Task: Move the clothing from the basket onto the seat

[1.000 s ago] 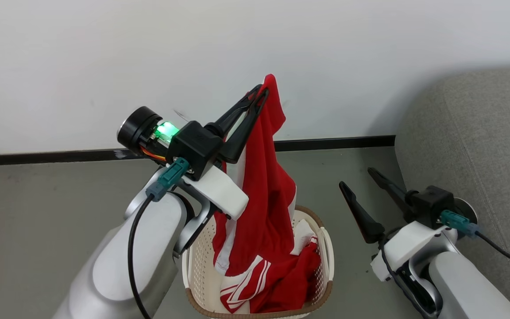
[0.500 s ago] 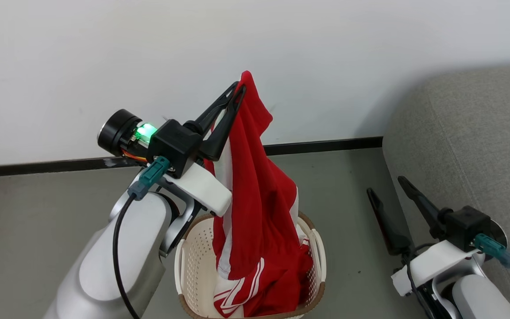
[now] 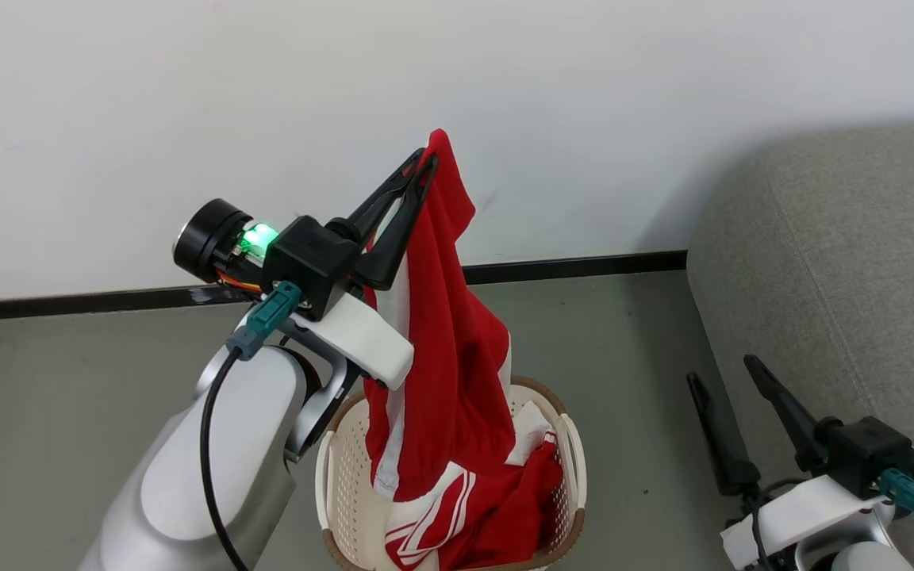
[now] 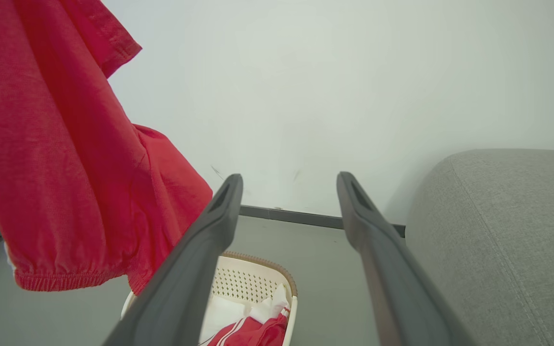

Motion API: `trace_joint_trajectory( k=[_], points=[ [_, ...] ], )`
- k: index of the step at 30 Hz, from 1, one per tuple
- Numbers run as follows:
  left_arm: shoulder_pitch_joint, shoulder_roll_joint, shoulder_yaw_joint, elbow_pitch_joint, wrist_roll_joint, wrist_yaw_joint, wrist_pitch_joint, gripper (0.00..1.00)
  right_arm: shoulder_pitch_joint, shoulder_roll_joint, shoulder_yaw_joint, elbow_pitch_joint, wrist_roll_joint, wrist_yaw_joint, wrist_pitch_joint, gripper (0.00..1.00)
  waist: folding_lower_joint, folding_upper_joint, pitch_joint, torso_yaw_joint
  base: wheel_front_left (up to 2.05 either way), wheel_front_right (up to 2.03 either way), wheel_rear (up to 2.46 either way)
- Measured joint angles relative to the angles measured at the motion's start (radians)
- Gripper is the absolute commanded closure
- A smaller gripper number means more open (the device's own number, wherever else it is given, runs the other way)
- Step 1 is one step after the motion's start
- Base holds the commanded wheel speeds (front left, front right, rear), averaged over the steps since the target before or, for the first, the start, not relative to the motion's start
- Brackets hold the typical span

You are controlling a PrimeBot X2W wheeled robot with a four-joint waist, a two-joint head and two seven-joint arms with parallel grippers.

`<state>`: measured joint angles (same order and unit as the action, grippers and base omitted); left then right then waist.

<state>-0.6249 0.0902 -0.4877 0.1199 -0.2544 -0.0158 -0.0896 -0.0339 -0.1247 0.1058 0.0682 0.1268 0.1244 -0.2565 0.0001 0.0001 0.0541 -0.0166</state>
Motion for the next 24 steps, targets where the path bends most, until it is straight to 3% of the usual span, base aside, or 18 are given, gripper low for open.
trace_joint_trajectory(
  k=[13,24],
  points=[
    [-0.002,0.000,-0.011,-0.019,0.000,0.000,0.011,1.00,0.001,0.001,0.009,0.013,-0.016,0.000,0.000,0.00,0.0000,0.0000,0.017,0.035,0.00,0.00,0.00],
    [-0.041,-0.022,-0.059,-0.054,0.002,-0.012,0.024,1.00,-0.161,-0.020,0.179,0.199,-0.034,0.000,0.000,0.00,0.0000,0.0000,0.043,0.076,0.00,0.00,0.00]
  ],
)
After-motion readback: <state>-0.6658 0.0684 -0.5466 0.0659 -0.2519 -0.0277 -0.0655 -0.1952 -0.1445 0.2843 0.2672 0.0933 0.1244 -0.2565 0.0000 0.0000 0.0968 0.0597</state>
